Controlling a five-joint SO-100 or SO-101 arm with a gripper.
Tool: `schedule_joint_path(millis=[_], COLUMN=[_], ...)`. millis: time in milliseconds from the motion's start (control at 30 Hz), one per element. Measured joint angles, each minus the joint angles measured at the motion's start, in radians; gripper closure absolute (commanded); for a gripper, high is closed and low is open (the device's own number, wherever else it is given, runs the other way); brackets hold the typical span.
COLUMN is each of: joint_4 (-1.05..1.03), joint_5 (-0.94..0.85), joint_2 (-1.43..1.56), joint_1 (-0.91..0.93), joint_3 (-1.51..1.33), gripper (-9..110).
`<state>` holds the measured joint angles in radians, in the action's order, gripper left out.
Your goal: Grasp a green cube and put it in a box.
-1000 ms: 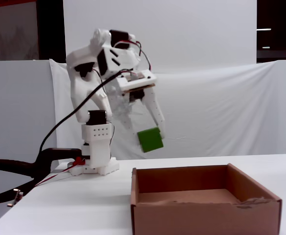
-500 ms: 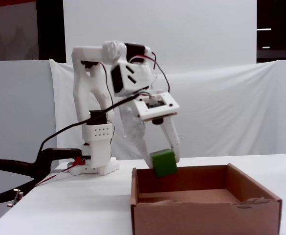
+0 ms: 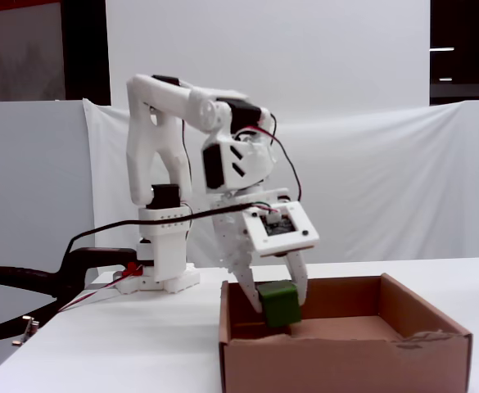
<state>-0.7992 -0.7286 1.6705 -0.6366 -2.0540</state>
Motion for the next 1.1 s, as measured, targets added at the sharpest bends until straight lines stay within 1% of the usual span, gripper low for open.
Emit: schedule_joint_path(millis=[433,767,933,1100], joint_4=[0.026,0.025,-0.015,-0.126], joint_5=[0.006,0.021,0.021,0.021], joint_2=[-0.051,-0.052,-0.037,0.084], joint_1=[-0.009,-0.034,-0.028,0.041], joint_3=[0.000,-0.009,-0.009,0.000], gripper=[85,81,81,81])
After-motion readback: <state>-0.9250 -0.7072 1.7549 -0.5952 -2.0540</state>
